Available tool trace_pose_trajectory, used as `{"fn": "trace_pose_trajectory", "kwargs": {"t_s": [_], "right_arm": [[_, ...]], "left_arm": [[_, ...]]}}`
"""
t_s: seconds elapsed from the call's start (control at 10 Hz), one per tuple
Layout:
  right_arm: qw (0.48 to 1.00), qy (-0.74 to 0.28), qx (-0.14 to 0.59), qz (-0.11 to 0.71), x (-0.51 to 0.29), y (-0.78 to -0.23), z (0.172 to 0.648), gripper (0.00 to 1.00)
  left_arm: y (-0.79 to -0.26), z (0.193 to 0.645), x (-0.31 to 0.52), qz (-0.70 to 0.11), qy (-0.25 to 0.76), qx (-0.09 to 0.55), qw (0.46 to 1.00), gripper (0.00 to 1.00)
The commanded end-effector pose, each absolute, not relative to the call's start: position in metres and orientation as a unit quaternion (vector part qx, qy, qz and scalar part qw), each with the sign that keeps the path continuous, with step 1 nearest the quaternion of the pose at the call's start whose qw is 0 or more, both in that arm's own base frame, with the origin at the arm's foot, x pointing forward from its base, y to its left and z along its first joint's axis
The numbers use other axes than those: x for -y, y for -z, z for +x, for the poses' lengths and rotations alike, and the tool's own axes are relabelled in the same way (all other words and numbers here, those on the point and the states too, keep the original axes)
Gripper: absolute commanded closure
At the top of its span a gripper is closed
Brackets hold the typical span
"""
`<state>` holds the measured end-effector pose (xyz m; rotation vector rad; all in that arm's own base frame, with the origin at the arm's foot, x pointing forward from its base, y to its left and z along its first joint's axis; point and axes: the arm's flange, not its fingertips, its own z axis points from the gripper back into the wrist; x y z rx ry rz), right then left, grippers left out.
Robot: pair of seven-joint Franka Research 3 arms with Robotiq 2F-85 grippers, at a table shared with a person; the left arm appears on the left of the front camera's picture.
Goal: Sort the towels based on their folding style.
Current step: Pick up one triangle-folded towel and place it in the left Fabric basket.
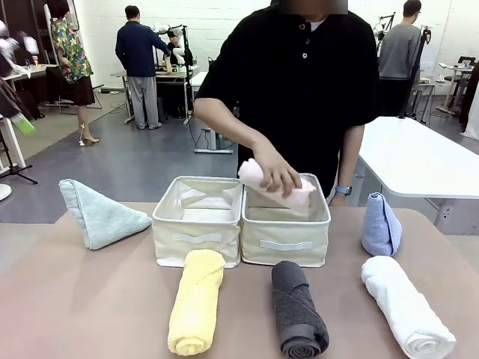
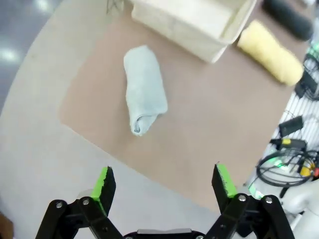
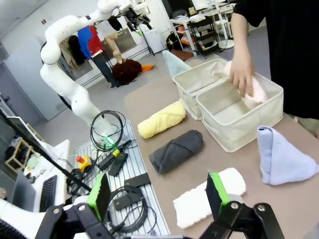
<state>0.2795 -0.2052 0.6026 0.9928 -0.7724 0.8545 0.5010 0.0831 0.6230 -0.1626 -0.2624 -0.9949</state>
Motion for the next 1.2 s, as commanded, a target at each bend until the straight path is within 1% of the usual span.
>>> {"fn": "trace_pose_trajectory", "kwargs": {"t_s": [0.0, 0.1, 0.2, 0.3, 0.4, 0.8, 0.9, 1.1], "right_arm": [[0.715, -0.393, 0.361, 0.453, 0.206, -0.605, 0.281, 0.00], [0.715, -0.393, 0.361, 0.453, 0.206, -0.605, 0.281, 0.00], [0.715, -0.393, 0.361, 0.453, 0.206, -0.605, 0.281, 0.00], [0.715, -0.393, 0.361, 0.453, 0.206, -0.605, 0.281, 0.00], [0.715, -0.393, 0.361, 0.453, 0.206, -0.605, 0.281, 0.00], [0.715, -0.393, 0.361, 0.453, 0.206, -0.605, 0.281, 0.00], [0.715, -0.393, 0.361, 0.453, 0.206, -0.605, 0.281, 0.00], [0.715, -0.393, 0.361, 0.453, 0.206, -0.605, 0.281, 0.00]], "left_arm": [[-0.587, 0.523, -0.071, -0.064, 0.475, 0.040, 0.877, 0.00], [-0.564, 0.538, -0.063, -0.059, 0.473, 0.022, 0.879, 0.00], [-0.543, 0.551, -0.057, -0.071, 0.468, 0.013, 0.881, 0.00], [-0.522, 0.558, -0.052, -0.075, 0.463, 0.007, 0.883, 0.00], [-0.507, 0.564, -0.048, -0.062, 0.462, 0.015, 0.885, 0.00], [-0.479, 0.562, -0.051, -0.004, 0.495, 0.015, 0.869, 0.00], [-0.469, 0.559, -0.050, -0.002, 0.503, 0.009, 0.864, 0.00], [-0.456, 0.557, -0.049, -0.026, 0.507, 0.019, 0.861, 0.00]]}}
